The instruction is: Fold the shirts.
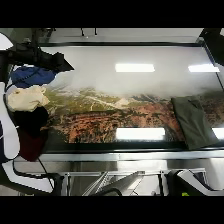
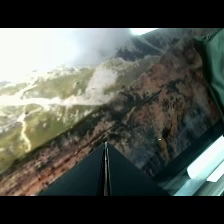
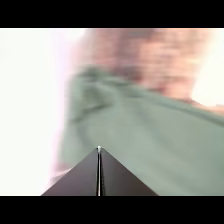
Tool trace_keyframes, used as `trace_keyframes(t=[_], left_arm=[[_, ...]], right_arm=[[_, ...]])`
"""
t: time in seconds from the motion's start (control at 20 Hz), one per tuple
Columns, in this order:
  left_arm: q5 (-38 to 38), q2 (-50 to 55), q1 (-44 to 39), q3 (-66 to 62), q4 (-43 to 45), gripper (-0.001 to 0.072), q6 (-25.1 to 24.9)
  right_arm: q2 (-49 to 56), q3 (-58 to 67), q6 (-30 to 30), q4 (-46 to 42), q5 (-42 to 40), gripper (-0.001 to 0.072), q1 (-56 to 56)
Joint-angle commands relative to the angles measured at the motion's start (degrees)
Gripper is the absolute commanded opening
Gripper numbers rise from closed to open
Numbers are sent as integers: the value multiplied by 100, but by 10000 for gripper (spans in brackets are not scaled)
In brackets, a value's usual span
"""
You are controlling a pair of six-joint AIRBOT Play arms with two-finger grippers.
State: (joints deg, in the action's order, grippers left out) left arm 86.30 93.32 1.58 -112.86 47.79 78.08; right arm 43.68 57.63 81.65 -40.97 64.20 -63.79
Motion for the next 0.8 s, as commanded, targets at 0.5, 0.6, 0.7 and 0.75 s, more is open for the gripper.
trace_keyframes(t=[0.5,0.6,0.7,0.75], left_arm=[[-426,-4308,590,6033,24,13,-422],[-481,-4627,592,6378,26,13,-420],[-527,-4789,592,6546,31,13,-420],[-533,-4854,590,6607,26,13,-415]], right_arm=[[575,-380,452,-2221,-695,21,6531],[575,-431,452,-2221,-699,21,6695],[573,-431,459,-2048,-684,21,6697],[573,-431,455,-2035,-675,21,6699]])
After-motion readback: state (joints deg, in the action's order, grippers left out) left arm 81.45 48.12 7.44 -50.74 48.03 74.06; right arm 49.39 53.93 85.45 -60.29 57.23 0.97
